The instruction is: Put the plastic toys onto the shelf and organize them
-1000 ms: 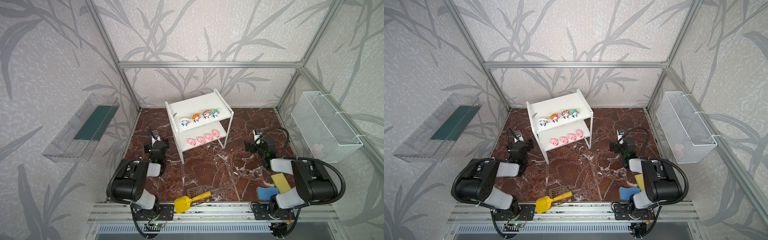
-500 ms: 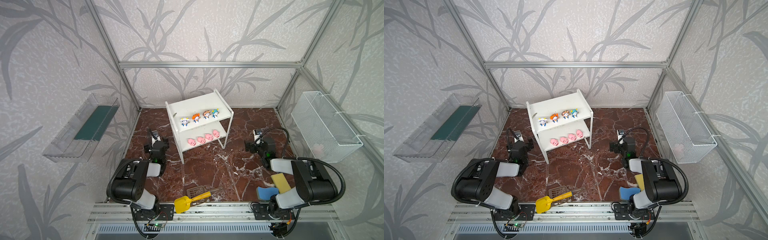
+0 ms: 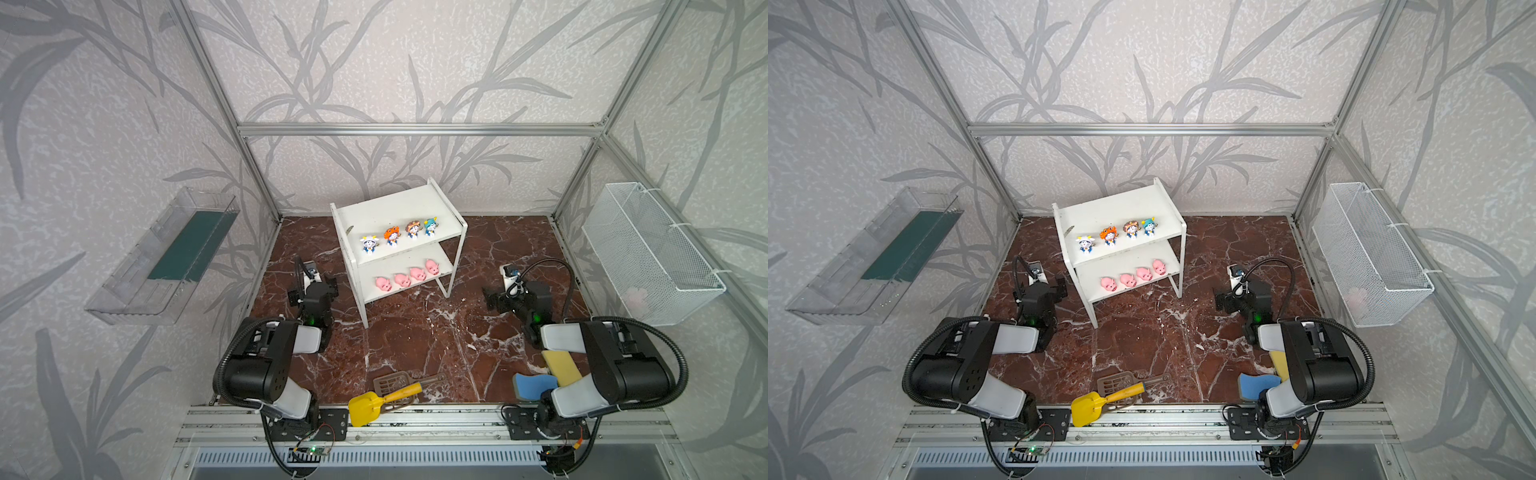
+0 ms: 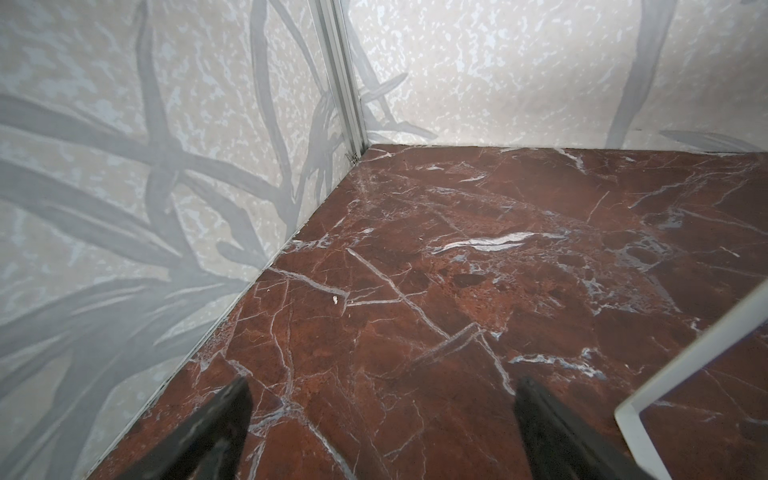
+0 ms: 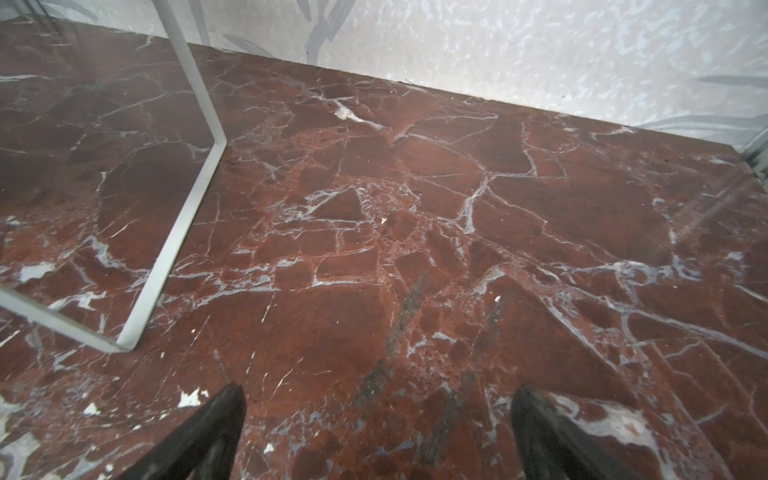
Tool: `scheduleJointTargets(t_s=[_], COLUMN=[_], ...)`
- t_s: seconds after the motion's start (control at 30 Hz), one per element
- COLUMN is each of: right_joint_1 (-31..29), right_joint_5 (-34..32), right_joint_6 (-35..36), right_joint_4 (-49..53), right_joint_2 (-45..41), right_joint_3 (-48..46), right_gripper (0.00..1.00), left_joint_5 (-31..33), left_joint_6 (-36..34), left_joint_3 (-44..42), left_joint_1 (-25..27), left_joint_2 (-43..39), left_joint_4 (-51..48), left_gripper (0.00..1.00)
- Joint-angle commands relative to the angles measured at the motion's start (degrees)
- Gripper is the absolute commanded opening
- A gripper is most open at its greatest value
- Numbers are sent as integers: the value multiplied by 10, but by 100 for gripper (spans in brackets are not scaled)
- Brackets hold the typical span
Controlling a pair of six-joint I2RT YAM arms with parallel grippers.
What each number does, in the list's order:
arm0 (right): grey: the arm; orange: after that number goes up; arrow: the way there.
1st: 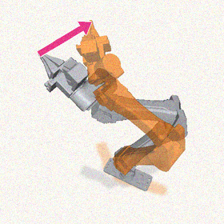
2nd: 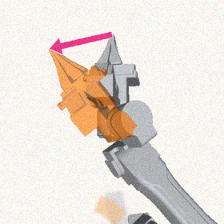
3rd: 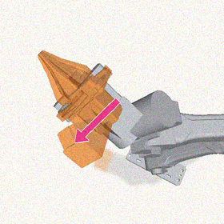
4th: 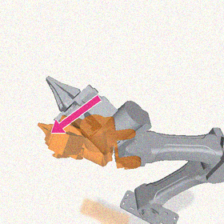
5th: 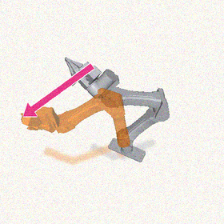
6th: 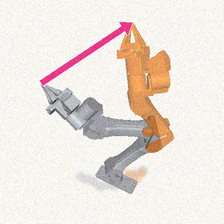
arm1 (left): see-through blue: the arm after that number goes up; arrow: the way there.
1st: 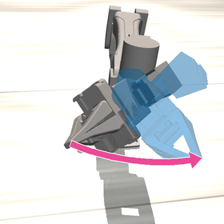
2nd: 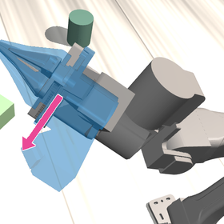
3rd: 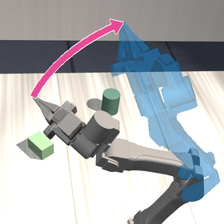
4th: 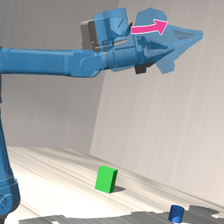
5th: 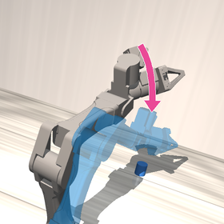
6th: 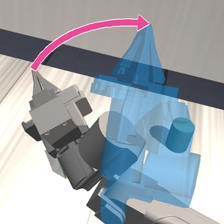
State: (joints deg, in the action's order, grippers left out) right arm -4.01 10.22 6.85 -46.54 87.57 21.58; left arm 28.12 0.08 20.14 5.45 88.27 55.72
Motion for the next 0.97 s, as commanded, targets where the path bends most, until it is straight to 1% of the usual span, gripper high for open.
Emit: scheduleJointTargets(t_s=[0.0,0.93], right_joint_1=[2,1], right_joint_5=[-48,-47], right_joint_6=[-22,-20], right_joint_4=[-9,-3], right_joint_2=[5,5], right_joint_3=[20,23], right_gripper=[99,99], left_joint_5=[-2,-2], left_joint_6=[7,8], left_joint_3=[6,6], left_joint_1=[-4,-4], left_joint_2=[-6,-7], left_joint_4=[2,2], left_gripper=[100,100])
